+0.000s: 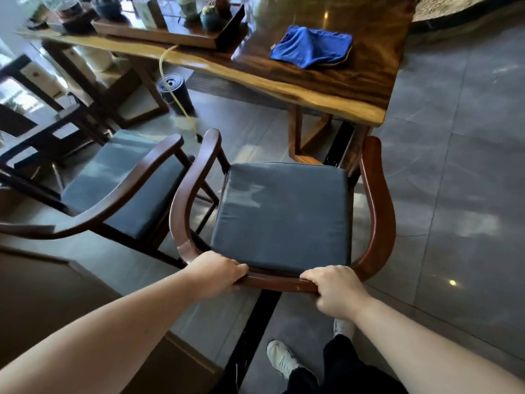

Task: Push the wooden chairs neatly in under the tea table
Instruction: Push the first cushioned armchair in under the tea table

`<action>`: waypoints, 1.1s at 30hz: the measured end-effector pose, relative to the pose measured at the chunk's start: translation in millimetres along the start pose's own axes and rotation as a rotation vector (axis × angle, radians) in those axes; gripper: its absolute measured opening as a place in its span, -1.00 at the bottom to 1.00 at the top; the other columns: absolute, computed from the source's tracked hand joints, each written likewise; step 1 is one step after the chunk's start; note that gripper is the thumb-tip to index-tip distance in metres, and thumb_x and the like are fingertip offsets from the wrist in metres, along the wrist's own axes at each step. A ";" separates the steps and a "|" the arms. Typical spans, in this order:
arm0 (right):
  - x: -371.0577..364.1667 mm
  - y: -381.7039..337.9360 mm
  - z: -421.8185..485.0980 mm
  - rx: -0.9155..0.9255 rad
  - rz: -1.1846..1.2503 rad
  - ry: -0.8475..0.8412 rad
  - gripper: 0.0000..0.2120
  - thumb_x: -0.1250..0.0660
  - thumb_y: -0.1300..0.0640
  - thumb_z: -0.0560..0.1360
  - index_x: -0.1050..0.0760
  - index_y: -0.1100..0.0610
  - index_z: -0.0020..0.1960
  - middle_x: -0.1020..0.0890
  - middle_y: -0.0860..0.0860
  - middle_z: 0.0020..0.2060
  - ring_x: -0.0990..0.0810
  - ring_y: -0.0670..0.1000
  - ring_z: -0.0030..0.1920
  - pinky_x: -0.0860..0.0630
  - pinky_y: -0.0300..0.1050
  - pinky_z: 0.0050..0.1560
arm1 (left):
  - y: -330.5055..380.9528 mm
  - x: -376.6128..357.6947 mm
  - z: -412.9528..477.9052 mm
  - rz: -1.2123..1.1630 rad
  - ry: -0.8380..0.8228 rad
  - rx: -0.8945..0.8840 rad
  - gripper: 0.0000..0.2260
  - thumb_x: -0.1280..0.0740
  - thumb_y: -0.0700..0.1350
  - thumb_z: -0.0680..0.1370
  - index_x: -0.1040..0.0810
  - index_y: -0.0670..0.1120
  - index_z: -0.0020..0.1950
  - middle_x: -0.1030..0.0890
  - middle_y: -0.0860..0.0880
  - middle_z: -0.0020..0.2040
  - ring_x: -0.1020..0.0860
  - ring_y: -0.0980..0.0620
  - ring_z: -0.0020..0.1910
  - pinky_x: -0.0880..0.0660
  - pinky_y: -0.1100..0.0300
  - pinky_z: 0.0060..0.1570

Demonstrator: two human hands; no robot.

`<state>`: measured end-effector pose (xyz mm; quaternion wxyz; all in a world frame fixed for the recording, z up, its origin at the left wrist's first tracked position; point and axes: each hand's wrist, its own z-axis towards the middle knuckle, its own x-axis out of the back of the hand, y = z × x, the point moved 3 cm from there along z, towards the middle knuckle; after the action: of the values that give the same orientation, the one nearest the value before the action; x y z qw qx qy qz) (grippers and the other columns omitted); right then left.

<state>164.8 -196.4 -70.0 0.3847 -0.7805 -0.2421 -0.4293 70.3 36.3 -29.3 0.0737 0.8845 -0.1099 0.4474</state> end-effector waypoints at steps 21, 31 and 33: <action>5.0 -47.9 87.2 0.100 0.066 0.062 -0.75 -0.28 -0.05 0.49 -0.47 0.02 0.12 -0.63 -0.03 0.04 -0.58 0.13 0.05 -0.47 0.00 -0.09 | -98.2 2.4 -3.4 -0.190 0.382 0.230 -0.78 -0.37 -0.15 0.29 -0.56 -0.02 -0.08 -0.61 0.04 -0.18 -0.54 -0.09 -0.10 -0.43 0.06 0.00; 7.8 -50.6 87.0 0.105 0.098 0.073 -0.67 -0.29 -0.18 0.50 -0.48 0.02 0.14 -0.61 -0.06 0.07 -0.57 0.07 0.07 -0.50 0.01 -0.09 | -114.3 -3.7 -4.2 -0.103 0.389 0.096 -0.63 -0.51 -0.16 0.24 -0.59 -0.03 0.02 -0.66 0.04 -0.11 -0.59 -0.06 -0.07 -0.54 0.05 -0.07; 9.1 -51.5 84.0 0.094 0.111 0.103 -0.69 -0.30 -0.16 0.49 -0.51 0.02 0.11 -0.63 -0.05 0.04 -0.59 0.09 0.04 -0.51 0.03 -0.09 | -122.6 -4.6 -4.8 -0.138 0.404 0.087 -0.62 -0.57 -0.04 0.23 -0.60 -0.02 -0.01 -0.67 0.04 -0.12 -0.61 -0.05 -0.07 -0.55 0.06 -0.06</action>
<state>173.6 -97.9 -70.2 0.4559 -0.7508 -0.1984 -0.4349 95.8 156.2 -34.1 0.0863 0.7845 -0.0128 0.6140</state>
